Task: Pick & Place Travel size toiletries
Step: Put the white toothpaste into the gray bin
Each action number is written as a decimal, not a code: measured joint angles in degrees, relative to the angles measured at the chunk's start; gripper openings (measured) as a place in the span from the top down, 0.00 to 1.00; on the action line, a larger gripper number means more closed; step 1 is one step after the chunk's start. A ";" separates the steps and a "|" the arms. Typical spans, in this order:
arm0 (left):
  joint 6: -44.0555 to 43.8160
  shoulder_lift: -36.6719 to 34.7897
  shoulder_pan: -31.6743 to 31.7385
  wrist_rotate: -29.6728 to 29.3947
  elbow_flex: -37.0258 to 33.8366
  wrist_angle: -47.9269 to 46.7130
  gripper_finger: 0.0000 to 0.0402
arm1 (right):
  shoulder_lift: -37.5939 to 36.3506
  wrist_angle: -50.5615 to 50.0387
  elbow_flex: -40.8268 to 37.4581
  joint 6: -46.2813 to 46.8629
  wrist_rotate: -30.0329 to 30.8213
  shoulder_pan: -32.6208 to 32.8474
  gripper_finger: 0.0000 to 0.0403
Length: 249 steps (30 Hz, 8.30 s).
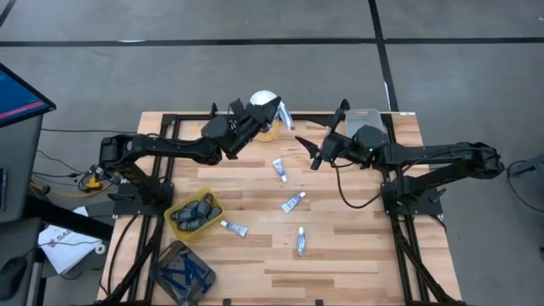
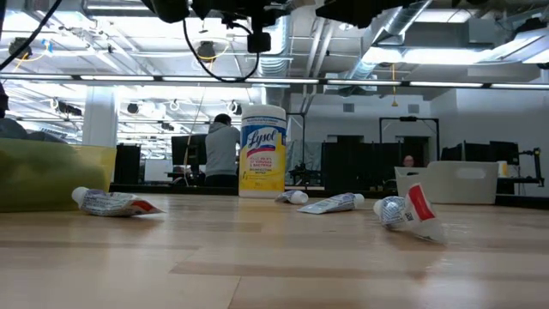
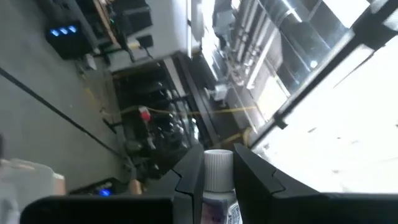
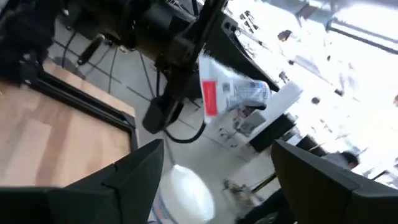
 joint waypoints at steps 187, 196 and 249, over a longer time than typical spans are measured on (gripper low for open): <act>49.83 -21.32 -23.33 27.61 -23.45 -41.40 0.26 | 14.88 -62.01 3.15 44.35 -7.18 -50.30 0.37; 47.95 -13.93 -26.99 27.80 -23.45 -41.43 0.26 | 9.67 -62.01 3.15 43.58 -7.68 -50.30 0.37; 50.00 -1.15 -29.54 31.75 -11.28 -74.81 0.26 | -3.87 -61.57 3.19 45.72 -11.27 -50.30 0.37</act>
